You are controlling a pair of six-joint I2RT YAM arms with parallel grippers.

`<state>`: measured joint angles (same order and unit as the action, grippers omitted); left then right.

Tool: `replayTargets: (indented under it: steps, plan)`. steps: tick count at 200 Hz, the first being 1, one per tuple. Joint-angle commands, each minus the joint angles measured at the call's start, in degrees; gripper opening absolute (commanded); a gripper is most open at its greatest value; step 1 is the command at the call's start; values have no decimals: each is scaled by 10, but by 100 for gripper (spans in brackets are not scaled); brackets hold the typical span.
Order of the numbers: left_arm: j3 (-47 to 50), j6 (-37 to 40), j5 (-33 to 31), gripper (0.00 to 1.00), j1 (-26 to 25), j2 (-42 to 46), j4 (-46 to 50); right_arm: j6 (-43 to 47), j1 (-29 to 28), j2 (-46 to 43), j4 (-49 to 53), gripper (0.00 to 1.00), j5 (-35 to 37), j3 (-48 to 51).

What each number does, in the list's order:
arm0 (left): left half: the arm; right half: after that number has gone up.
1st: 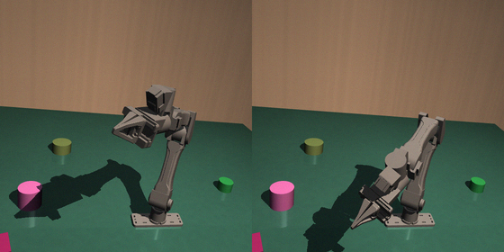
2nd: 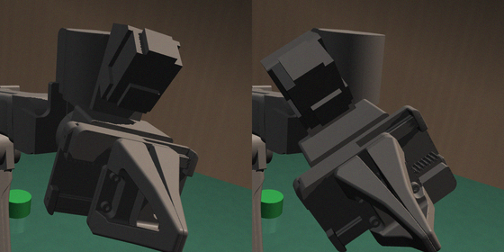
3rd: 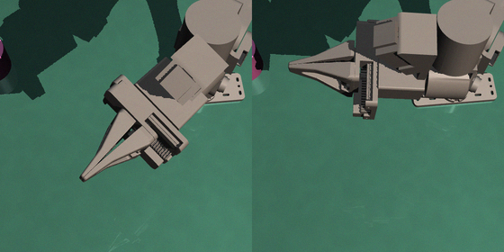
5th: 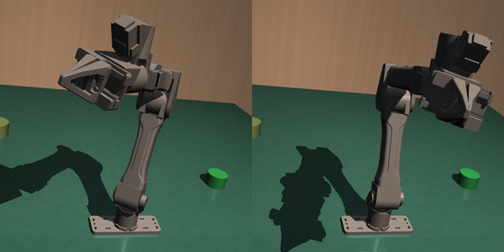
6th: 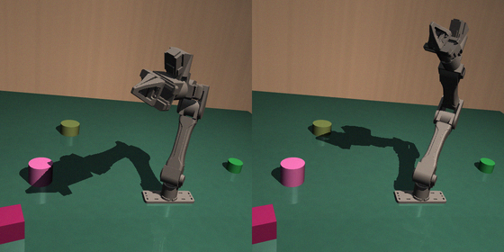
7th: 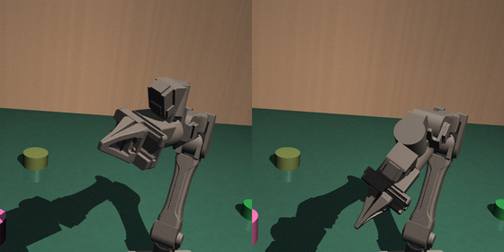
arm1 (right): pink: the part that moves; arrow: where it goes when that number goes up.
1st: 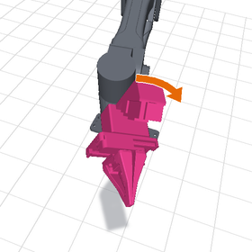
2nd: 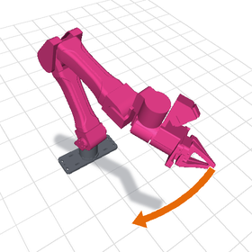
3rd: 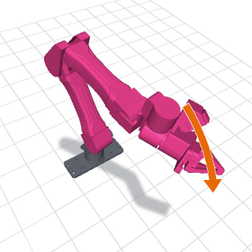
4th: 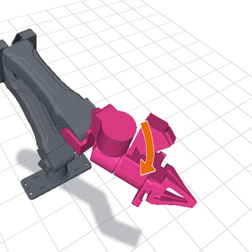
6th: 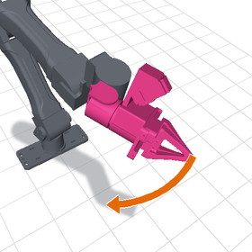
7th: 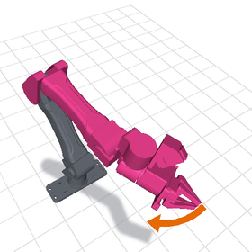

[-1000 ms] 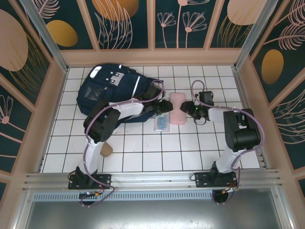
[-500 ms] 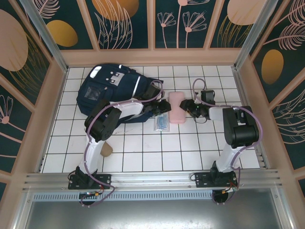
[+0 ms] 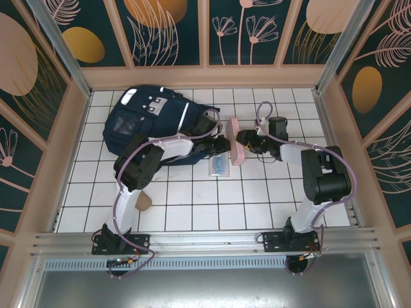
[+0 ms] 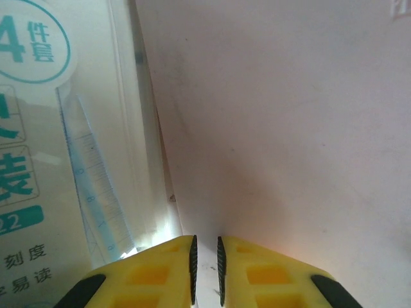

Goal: Pack books, pencil case, and school supplies into a backpack

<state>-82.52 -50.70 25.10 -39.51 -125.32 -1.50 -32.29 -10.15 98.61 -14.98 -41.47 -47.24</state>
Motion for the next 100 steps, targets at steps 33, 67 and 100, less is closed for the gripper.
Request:
replayTargets:
  steps: [33, 67, 100]
  plan:
    - [11, 5, 4, 20, -4, 15, -4, 44, -7, -19, 85, 62, 55, -11]
    - [9, 10, 1, 20, -4, 21, 3, 55, -6, -20, 102, 50, 61, -21]
    - [-14, 38, -25, 22, -4, 48, 47, 51, -1, -31, 99, 34, 65, -12]
